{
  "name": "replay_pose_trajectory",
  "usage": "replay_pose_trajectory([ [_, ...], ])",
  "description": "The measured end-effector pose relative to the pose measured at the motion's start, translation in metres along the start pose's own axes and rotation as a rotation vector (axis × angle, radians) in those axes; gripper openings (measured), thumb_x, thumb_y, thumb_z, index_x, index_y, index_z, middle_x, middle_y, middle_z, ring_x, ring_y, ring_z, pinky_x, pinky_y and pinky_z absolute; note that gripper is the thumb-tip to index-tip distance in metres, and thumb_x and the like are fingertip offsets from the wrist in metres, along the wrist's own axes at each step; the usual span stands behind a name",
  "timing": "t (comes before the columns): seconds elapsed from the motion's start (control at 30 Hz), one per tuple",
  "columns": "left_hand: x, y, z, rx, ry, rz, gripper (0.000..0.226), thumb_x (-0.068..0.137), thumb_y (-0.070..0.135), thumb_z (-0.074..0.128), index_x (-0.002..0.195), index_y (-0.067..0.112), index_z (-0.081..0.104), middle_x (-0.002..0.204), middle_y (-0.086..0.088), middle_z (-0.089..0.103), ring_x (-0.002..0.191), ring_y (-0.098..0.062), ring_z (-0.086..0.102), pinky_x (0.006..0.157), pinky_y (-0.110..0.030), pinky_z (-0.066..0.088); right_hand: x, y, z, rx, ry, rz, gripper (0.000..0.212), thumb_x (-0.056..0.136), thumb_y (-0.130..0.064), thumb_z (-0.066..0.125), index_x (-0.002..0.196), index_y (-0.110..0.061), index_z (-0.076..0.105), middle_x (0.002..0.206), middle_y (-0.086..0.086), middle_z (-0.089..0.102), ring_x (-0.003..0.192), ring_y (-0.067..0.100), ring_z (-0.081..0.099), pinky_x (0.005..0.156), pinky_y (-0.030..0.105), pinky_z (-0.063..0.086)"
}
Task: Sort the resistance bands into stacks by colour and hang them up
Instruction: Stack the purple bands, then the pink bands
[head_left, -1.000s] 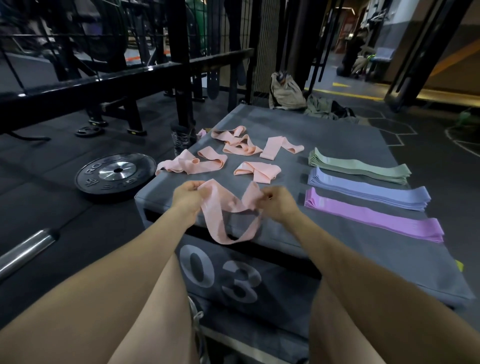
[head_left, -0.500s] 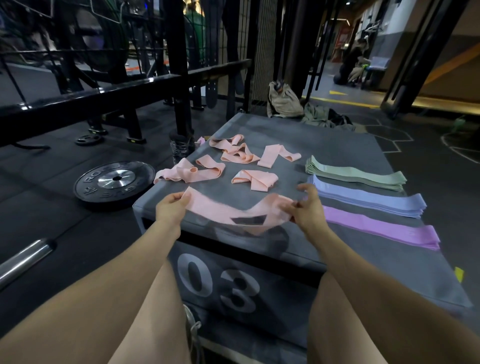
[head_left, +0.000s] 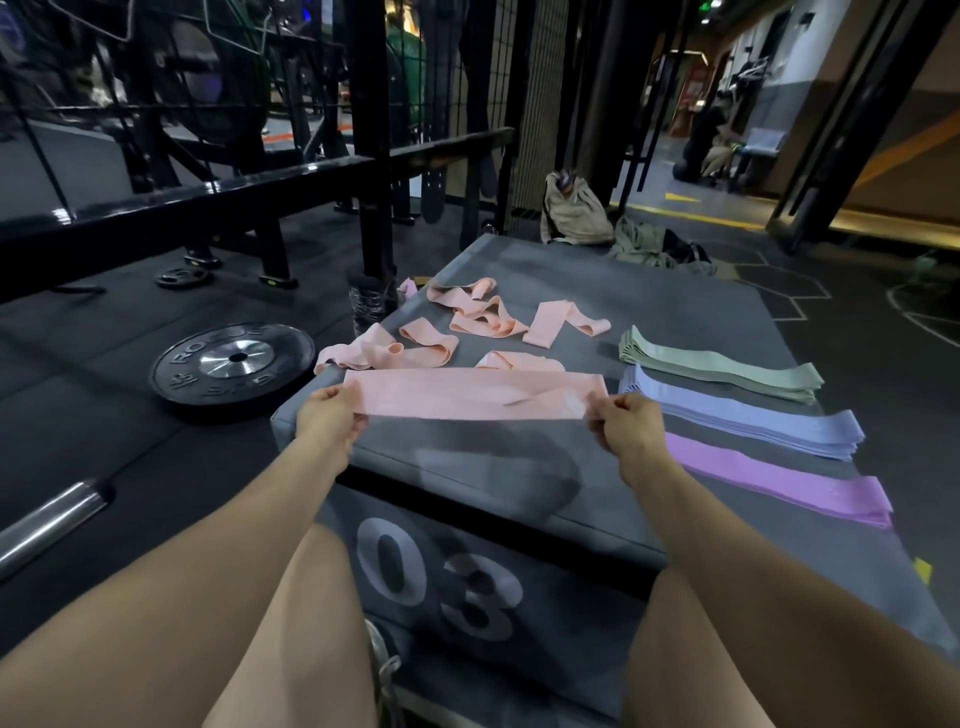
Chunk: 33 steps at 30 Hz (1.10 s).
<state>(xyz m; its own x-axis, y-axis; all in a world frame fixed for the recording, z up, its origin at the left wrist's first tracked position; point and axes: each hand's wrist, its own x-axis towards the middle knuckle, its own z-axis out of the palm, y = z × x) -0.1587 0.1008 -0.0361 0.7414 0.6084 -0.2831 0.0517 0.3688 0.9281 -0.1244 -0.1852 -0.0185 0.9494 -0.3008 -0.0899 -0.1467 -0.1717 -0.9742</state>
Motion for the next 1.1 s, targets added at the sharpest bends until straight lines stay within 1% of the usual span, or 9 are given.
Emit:
replay_pose_trajectory([
  [0.1, 0.016, 0.001, -0.003, 0.063, 0.036, -0.022, 0.024, 0.095, 0.016, 0.053, 0.072, 0.018, 0.045, 0.07, 0.0, 0.05, 0.06, -0.01, 0.047, 0.051, -0.016, 0.045, 0.008, 0.004, 0.01, -0.004, 0.01, 0.063, 0.028, 0.092, -0.019, 0.057, 0.067, -0.01, 0.051, 0.064, 0.01, 0.054, 0.051, 0.016, 0.047, 0.058, 0.03, 0.044],
  [0.2, 0.037, -0.005, -0.004, 0.195, 0.078, -0.043, 0.031, 0.094, 0.016, 0.051, 0.065, 0.013, 0.044, 0.064, -0.002, 0.044, 0.057, -0.015, 0.043, 0.055, -0.022, 0.036, 0.017, 0.013, 0.021, -0.076, 0.01, 0.085, 0.028, 0.093, -0.022, 0.056, 0.069, -0.009, 0.049, 0.069, 0.013, 0.055, 0.056, 0.018, 0.048, 0.065, 0.033, 0.046],
  [0.27, 0.046, -0.012, -0.003, 0.342, 0.132, -0.03, 0.036, 0.092, 0.024, 0.052, 0.059, 0.012, 0.045, 0.06, -0.004, 0.043, 0.06, -0.021, 0.045, 0.054, -0.026, 0.035, 0.021, 0.019, 0.028, -0.104, 0.024, 0.084, 0.024, 0.093, -0.022, 0.056, 0.077, -0.005, 0.052, 0.074, 0.013, 0.056, 0.057, 0.018, 0.048, 0.055, 0.027, 0.045],
  [0.37, 0.051, -0.021, -0.003, 0.528, 0.144, 0.046, 0.039, 0.089, 0.035, 0.056, 0.057, 0.014, 0.05, 0.059, -0.006, 0.049, 0.067, -0.024, 0.051, 0.067, -0.029, 0.045, 0.027, 0.026, 0.032, -0.191, 0.051, 0.054, 0.02, 0.093, -0.017, 0.055, 0.09, 0.001, 0.059, 0.075, 0.013, 0.058, 0.051, 0.015, 0.049, 0.039, 0.019, 0.04],
  [0.43, 0.054, -0.024, -0.003, 0.618, 0.142, 0.105, 0.034, 0.091, 0.034, 0.056, 0.068, 0.009, 0.057, 0.07, -0.009, 0.055, 0.076, -0.024, 0.053, 0.074, -0.031, 0.045, 0.031, 0.029, 0.033, -0.285, 0.036, 0.042, 0.018, 0.093, -0.017, 0.056, 0.092, 0.0, 0.06, 0.076, 0.013, 0.061, 0.054, 0.018, 0.054, 0.047, 0.023, 0.046],
  [0.57, 0.055, -0.026, -0.001, 0.802, 0.121, 0.205, 0.028, 0.091, 0.034, 0.057, 0.09, 0.007, 0.063, 0.095, -0.017, 0.065, 0.094, -0.033, 0.059, 0.083, -0.036, 0.045, 0.033, 0.033, 0.038, -0.467, 0.023, 0.003, 0.023, 0.091, -0.02, 0.057, 0.095, 0.003, 0.061, 0.101, 0.022, 0.067, 0.096, 0.036, 0.062, 0.084, 0.039, 0.05],
  [0.73, 0.053, -0.023, -0.001, 0.998, 0.128, 0.296, 0.017, 0.088, 0.025, 0.061, 0.099, 0.012, 0.059, 0.116, -0.014, 0.055, 0.103, -0.035, 0.056, 0.089, -0.04, 0.043, 0.026, 0.031, 0.036, -0.681, 0.016, -0.08, 0.023, 0.091, -0.012, 0.053, 0.106, 0.004, 0.055, 0.11, 0.022, 0.062, 0.103, 0.036, 0.056, 0.077, 0.032, 0.041],
  [0.87, 0.047, -0.021, 0.005, 1.118, 0.107, 0.412, 0.022, 0.085, 0.019, 0.063, 0.106, 0.014, 0.059, 0.123, -0.011, 0.047, 0.114, -0.033, 0.048, 0.098, -0.043, 0.041, 0.028, 0.031, 0.036, -0.796, 0.0, -0.193, 0.027, 0.087, -0.006, 0.055, 0.112, 0.001, 0.05, 0.12, 0.019, 0.052, 0.113, 0.032, 0.045, 0.092, 0.036, 0.038],
  [1.1, 0.044, -0.024, 0.066, 0.99, -0.218, 0.569, 0.018, 0.084, 0.015, 0.064, 0.1, 0.017, 0.057, 0.114, -0.004, 0.053, 0.098, -0.025, 0.056, 0.089, -0.042, 0.047, 0.059, 0.002, 0.045, -0.71, -0.046, -0.251, 0.032, 0.089, -0.014, 0.061, 0.118, -0.004, 0.051, 0.124, 0.015, 0.048, 0.113, 0.03, 0.048, 0.098, 0.039, 0.042],
])
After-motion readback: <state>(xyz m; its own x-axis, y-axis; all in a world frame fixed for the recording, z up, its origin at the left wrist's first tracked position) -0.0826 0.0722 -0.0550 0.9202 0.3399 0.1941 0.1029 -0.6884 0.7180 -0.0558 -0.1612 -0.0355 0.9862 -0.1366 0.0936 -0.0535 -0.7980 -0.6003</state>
